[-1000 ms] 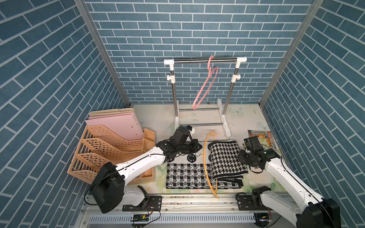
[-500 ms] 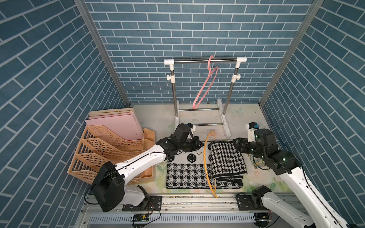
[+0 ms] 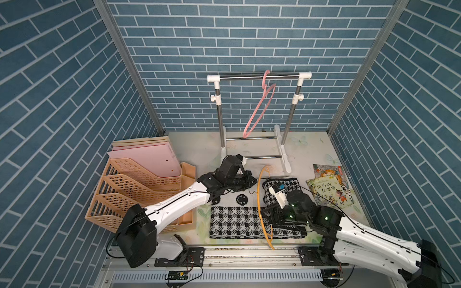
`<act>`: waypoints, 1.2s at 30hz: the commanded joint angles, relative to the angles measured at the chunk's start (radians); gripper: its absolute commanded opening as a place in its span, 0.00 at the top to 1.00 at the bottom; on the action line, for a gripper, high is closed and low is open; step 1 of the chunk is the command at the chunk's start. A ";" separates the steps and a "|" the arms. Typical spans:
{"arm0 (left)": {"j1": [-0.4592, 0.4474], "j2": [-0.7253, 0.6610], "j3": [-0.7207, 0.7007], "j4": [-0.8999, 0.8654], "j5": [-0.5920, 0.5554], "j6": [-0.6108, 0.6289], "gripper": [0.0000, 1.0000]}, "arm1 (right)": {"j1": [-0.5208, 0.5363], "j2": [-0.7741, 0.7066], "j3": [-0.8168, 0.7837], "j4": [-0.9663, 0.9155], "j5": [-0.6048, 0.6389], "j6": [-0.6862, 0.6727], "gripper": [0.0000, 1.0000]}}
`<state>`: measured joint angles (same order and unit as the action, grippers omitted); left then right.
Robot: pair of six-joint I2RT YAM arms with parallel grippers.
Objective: Hang the scarf on the hanger
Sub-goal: Place the hanger at the clothesline.
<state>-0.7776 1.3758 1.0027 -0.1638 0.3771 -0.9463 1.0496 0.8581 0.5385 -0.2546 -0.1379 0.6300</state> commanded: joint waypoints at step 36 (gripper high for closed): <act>0.003 -0.070 0.307 -0.156 -0.080 0.169 0.12 | 0.110 -0.096 0.057 0.101 -0.050 0.162 1.00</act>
<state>-0.7815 1.3624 1.2308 -0.2668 0.3405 -0.8543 1.1538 0.8101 0.4999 -0.1566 -0.1753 0.8074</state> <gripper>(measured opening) 0.871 0.095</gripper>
